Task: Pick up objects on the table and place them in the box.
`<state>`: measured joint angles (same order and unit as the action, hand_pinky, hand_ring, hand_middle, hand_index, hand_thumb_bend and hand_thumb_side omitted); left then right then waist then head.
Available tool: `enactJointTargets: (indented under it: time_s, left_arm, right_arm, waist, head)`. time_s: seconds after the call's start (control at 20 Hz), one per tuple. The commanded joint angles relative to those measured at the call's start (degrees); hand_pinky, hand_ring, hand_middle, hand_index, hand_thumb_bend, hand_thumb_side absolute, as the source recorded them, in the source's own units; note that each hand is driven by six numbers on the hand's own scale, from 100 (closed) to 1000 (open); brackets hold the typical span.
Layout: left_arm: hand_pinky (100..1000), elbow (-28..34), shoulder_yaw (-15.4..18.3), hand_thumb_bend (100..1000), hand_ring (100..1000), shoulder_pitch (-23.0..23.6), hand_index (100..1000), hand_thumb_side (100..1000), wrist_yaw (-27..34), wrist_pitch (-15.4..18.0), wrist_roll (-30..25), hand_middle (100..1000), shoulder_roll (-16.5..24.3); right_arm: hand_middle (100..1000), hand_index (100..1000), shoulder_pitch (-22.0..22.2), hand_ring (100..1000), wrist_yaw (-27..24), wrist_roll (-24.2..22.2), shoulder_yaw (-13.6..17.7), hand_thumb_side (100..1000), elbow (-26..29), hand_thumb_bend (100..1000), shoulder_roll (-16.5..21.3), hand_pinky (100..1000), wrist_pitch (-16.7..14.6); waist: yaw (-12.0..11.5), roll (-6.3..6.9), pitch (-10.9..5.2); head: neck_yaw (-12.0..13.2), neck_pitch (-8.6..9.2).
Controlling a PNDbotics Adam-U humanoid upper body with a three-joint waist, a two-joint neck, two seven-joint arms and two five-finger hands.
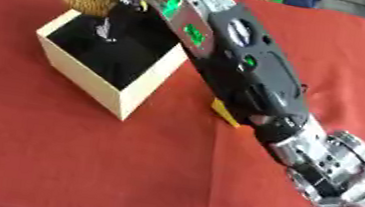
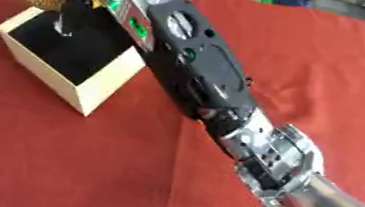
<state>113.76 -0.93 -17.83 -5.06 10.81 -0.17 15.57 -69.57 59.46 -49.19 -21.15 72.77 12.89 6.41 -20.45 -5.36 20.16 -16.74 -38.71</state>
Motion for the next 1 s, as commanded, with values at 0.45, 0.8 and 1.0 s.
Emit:
enactJointTargets:
  time_s: [0.45, 0.8, 1.0]
  left_arm:
    - [651, 0.8, 0.1, 103, 864, -0.3, 816, 844, 0.0, 0.1, -0.2, 856, 0.3]
    - [651, 0.8, 0.2, 103, 864, -0.3, 815, 846, -0.1, 0.1, -0.4, 856, 0.2]
    - [651, 0.8, 0.2, 106, 864, -0.3, 815, 841, -0.2, 0.1, -0.4, 857, 0.2]
  right_arm:
    - [670, 858, -0.7, 860, -0.9, -2.6, 1.1, 484, -0.4, 100, 1.1, 834, -2.6]
    - [651, 845, -0.1, 865, 0.8, -2.8, 1.9, 563, -1.7, 100, 1.4, 834, -3.9]
    - [654, 844, 0.2, 866, 2.0, -2.8, 2.1, 606, -3.3, 100, 1.3, 835, -4.5]
  waist:
    - [0.1, 0.67, -1.31]
    - [0.2, 0.62, -1.24]
    - [0.2, 0.72, -1.17]
  head:
    - [0.2, -0.07]
    - [0.4, -0.03]
    - [0.4, 0.04]
